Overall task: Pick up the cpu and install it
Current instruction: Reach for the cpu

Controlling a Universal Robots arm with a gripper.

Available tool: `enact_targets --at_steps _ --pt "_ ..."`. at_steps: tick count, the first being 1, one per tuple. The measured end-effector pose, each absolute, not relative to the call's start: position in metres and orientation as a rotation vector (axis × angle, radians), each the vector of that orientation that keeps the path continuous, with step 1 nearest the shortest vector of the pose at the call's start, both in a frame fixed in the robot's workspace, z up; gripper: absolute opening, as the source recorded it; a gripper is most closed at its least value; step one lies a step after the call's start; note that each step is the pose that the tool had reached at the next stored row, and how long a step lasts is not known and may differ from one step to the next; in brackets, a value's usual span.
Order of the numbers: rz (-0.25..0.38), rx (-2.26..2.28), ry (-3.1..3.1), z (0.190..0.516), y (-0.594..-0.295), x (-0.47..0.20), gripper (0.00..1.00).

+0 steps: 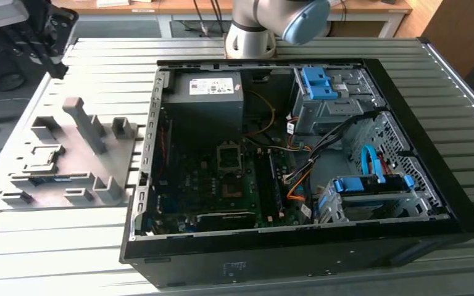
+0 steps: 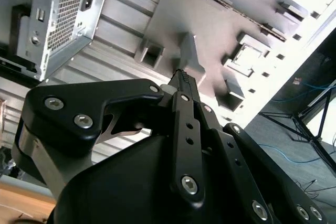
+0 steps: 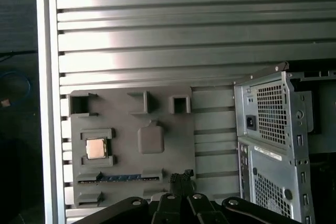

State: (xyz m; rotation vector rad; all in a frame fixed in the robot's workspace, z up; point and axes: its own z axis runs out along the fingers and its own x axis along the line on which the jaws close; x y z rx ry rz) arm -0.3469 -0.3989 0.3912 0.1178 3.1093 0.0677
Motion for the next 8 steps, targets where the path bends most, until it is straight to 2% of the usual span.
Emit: enact_targets --at_steps 8 --pt "0.068 0.118 3.109 0.391 -0.399 -0.377 0.10"
